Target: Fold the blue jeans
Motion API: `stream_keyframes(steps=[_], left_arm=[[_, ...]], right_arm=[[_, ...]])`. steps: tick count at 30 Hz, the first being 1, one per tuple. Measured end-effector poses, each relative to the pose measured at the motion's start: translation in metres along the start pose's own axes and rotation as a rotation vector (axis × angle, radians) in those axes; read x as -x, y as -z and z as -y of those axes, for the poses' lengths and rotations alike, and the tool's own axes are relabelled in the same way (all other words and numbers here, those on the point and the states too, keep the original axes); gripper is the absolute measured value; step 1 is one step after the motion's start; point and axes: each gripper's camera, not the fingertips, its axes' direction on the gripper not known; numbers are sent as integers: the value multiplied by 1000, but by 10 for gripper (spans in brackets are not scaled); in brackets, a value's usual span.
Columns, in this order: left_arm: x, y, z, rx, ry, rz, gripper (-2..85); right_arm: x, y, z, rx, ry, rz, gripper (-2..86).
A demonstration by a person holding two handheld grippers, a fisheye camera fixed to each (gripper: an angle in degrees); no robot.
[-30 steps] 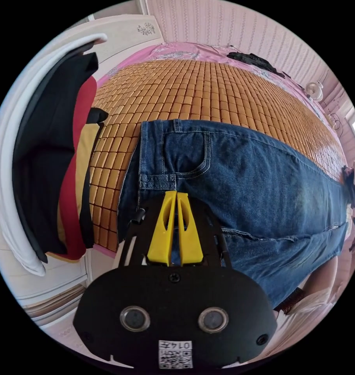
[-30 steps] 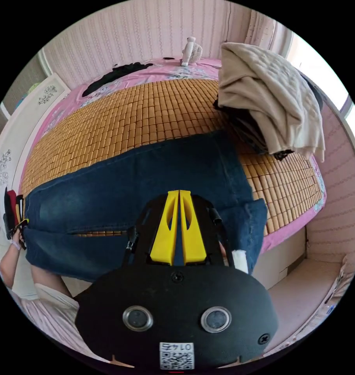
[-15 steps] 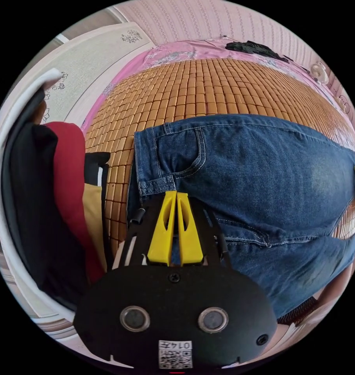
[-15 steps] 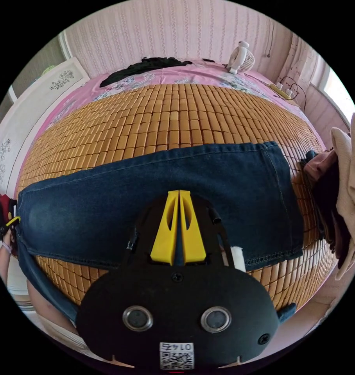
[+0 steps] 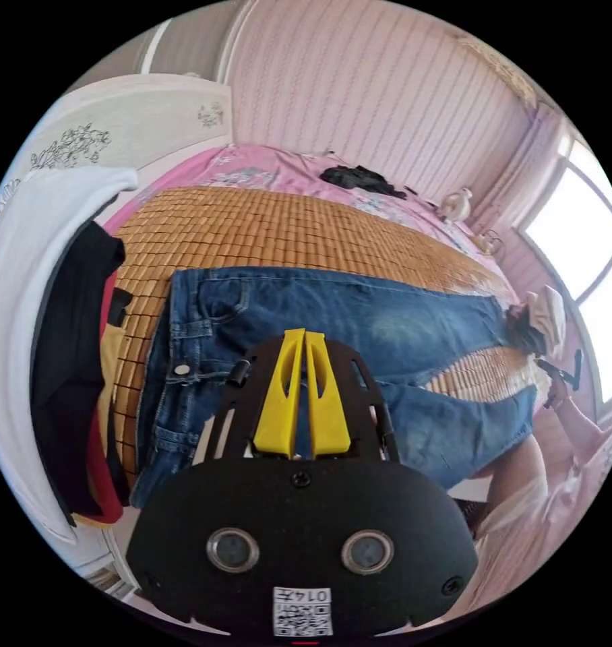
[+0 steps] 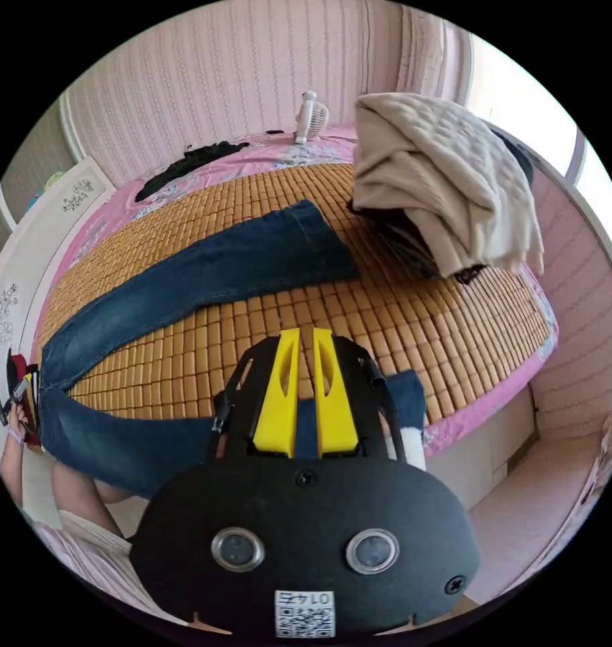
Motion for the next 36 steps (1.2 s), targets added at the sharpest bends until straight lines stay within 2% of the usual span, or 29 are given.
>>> stream_keyframes(steps=[4,6,8,11,13,16,21,24,25,27,29,34,36], left_arm=[[-87,-21,-49,127,-114,-141,2],[-120,-43,-71,219,-119,-233,25],[-152,-65,-90,319,-124,-314,53],[-210,-87,-111,419,-276,-319,75],[-249,-95,-120,449,-428,-260,82],[-285,-100,-125,457,-572,-185,100],[-331,-91,-136,380,-809,-147,124],[-342,-91,-135,391,-823,-85,110],[-343,-89,-132,380,-806,-45,83],[-342,-77,-127,296,-788,-18,52],[-339,-66,-123,207,-768,15,17],[-332,-81,-133,325,-741,-53,-7],[-324,-96,-141,393,-689,-96,-4]], right_arm=[[-99,6,-87,69,-315,115,116],[-140,-5,-132,70,-503,279,175],[-161,-19,-151,68,-619,420,196],[-182,-42,-157,68,-697,648,184],[-188,-47,-144,99,-648,739,141],[-189,-15,-103,74,-516,656,67],[-121,91,6,-132,-8,835,18],[-76,171,40,-315,239,879,12],[-74,186,42,-358,260,883,11],[-89,220,33,-492,235,907,9],[-111,216,18,-510,153,884,9],[-176,124,-35,-264,-174,670,9],[-202,64,-62,-58,-339,595,10]])
